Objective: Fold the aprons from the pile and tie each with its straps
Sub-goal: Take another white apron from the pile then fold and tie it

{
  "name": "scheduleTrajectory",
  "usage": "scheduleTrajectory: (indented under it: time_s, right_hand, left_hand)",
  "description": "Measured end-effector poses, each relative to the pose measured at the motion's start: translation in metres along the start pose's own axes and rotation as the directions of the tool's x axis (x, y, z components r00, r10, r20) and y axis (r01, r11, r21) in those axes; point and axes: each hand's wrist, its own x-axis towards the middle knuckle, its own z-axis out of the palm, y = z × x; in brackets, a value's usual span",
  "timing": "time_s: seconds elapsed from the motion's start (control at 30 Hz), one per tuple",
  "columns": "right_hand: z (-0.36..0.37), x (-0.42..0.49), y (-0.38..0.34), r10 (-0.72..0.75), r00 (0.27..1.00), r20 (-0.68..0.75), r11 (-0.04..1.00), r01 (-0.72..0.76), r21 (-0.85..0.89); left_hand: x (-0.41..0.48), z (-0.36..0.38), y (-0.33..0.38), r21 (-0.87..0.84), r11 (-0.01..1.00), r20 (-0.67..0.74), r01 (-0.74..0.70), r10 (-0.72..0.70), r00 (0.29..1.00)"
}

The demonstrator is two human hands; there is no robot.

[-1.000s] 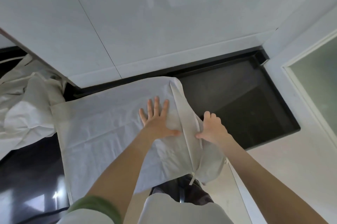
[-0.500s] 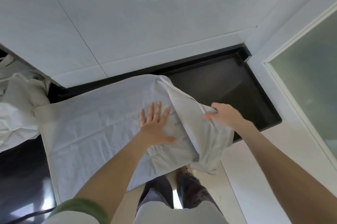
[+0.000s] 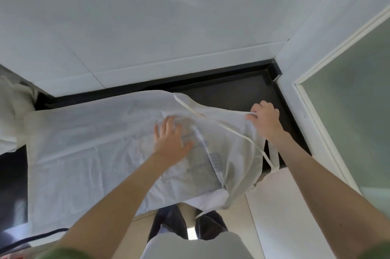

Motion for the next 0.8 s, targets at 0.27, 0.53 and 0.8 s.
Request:
scheduleTrajectory:
  time_s: [0.27, 0.53, 0.8]
  right_hand:
    - [0.000, -0.033, 0.017, 0.184, 0.971, 0.151, 0.958, -0.212, 0.193]
    - [0.016, -0.064, 0.019, 0.337, 0.847, 0.411, 0.832, -0.472, 0.292]
    - [0.028, -0.068, 0.025, 0.367, 0.815, 0.448, 0.670, -0.566, 0.481]
  left_hand:
    - [0.025, 0.028, 0.080, 0.015, 0.999, 0.256, 0.052, -0.054, 0.965]
    - [0.026, 0.038, 0.082, 0.096, 0.991, 0.156, 0.094, -0.108, 0.982]
    - [0.024, 0.041, 0.084, 0.115, 0.986, 0.114, 0.120, -0.133, 0.985]
